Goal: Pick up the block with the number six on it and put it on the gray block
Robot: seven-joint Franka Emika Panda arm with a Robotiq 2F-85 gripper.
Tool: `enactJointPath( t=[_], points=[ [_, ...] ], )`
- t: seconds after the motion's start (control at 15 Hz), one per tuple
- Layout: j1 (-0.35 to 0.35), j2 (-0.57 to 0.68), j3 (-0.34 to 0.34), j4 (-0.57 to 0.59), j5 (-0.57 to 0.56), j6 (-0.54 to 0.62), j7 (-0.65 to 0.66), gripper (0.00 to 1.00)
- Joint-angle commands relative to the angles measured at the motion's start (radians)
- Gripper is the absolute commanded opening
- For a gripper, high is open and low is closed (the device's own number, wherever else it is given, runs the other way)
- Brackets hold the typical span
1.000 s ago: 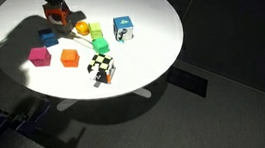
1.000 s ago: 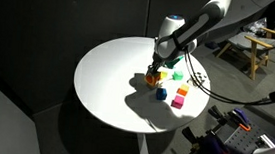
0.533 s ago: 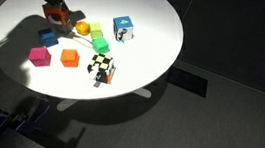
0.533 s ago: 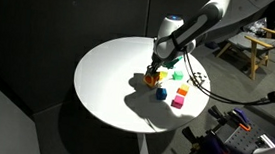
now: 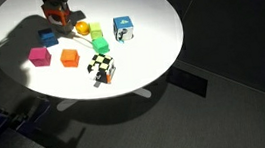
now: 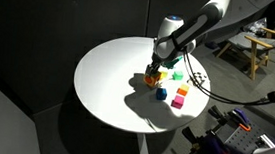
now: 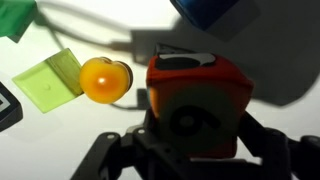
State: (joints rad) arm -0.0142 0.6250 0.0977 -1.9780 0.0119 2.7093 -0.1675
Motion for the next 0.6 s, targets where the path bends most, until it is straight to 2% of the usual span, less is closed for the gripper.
enactJointPath(
  t=[0.0, 0.53],
  points=[
    [-0.014, -0.019, 0.01, -0.011, 0.01, -0.005, -0.005, 1.0],
    [-0.028, -0.073, 0.038, -0.066, 0.023, 0.019, -0.026, 1.0]
  ],
)
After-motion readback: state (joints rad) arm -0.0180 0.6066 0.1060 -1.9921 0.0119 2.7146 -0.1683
